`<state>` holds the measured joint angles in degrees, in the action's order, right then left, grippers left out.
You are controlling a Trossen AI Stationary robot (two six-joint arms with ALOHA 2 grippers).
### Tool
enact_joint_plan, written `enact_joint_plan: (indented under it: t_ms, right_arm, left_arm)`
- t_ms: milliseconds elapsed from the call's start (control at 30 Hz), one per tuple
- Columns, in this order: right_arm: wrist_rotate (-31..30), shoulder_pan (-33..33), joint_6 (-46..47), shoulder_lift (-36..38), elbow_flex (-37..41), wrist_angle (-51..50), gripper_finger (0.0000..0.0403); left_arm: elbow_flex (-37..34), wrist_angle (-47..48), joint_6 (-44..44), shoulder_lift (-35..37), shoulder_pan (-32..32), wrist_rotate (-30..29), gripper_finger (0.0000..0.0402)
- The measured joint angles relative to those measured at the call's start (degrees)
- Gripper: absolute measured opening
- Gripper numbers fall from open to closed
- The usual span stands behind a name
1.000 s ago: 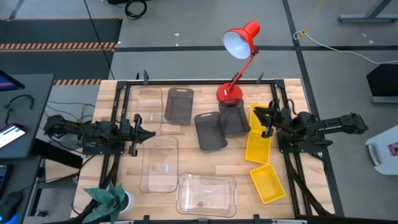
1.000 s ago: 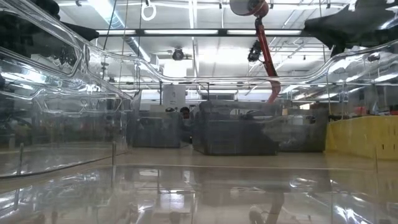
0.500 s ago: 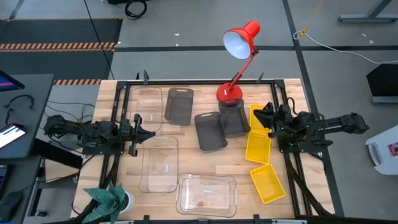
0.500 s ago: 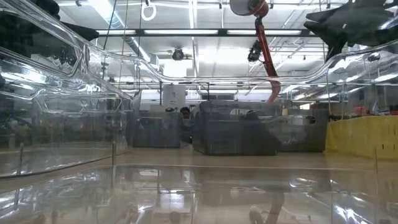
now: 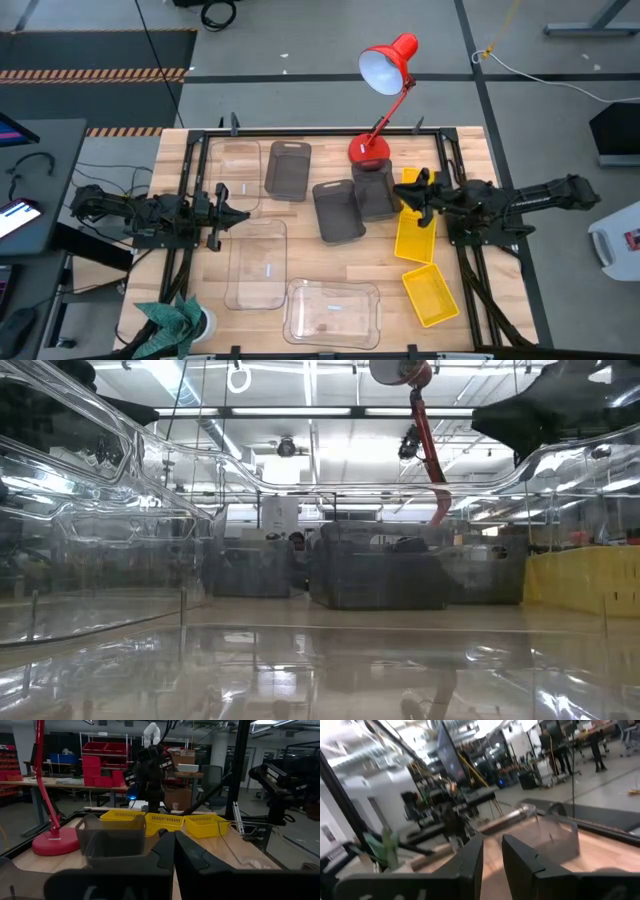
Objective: Stack baskets by color
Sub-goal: Stack the bottom yellow bin on the middle yellow bin
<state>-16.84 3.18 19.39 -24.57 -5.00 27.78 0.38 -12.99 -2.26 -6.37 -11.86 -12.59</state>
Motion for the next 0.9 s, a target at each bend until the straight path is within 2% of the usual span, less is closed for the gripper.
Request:
enact_joint_plan:
  t_ms: [333,567,733,900]
  right_arm:
    - [0.05,0.00,-2.28,-3.26,-0.15,-0.49,0.0077]
    - [2.86,0.00,-4.81,-3.33,-0.78,-2.48,0.0077]
    - [1.71,0.00,-5.19,-4.46,-6.86,-13.47,0.0077]
    - [-5.12,0.00,-5.12,-8.14,-16.46,-30.09,0.0077]
  left_arm:
    - [-0.01,0.00,-0.01,0.02,0.00,-0.01,0.0009]
    - [0.00,0.01,-0.02,0.00,0.00,0.00,0.0009]
    - [0.00,0.00,0.00,0.00,0.00,-0.01,0.0009]
    - [-0.01,0.01,0.00,0.01,0.00,0.00,0.0009]
